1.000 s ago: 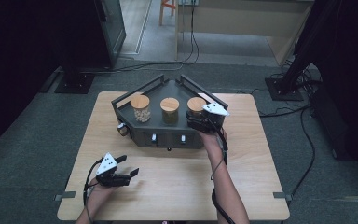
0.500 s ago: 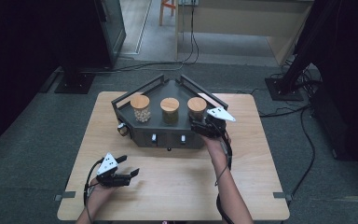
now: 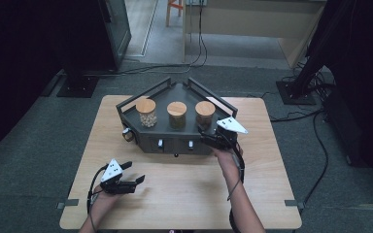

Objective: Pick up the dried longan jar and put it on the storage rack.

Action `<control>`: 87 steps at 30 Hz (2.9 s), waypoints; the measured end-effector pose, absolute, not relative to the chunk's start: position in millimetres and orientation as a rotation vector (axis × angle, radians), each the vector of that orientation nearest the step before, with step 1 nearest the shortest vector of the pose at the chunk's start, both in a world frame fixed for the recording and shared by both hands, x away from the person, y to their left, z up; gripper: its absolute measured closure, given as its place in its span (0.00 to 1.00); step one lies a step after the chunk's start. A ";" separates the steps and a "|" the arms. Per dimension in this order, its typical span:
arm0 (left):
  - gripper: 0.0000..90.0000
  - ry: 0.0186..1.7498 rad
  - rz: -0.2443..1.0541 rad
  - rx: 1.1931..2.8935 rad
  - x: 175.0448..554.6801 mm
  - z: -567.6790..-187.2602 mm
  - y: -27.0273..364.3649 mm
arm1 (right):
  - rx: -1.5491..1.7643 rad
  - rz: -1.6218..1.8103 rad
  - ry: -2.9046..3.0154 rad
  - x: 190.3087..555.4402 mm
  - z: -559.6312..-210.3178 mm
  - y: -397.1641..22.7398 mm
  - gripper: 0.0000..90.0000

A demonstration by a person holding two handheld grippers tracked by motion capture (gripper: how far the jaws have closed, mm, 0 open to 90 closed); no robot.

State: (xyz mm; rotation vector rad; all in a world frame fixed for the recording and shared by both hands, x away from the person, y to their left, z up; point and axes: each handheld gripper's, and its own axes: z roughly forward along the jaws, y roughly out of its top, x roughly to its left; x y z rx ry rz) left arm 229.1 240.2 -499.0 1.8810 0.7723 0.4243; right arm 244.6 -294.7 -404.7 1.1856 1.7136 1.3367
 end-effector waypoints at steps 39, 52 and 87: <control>0.21 0.785 0.431 1.890 228.9 -499.1 240.2 | 1.098 1.417 1.662 155.5 -463.4 -332.5 0.19; 0.21 0.786 0.431 1.890 229.0 -499.1 239.7 | 1.036 1.303 1.698 147.8 -483.3 -333.8 0.19; 0.21 0.776 0.431 1.897 229.3 -499.0 237.5 | 1.045 1.361 1.660 137.8 -533.6 -333.4 0.19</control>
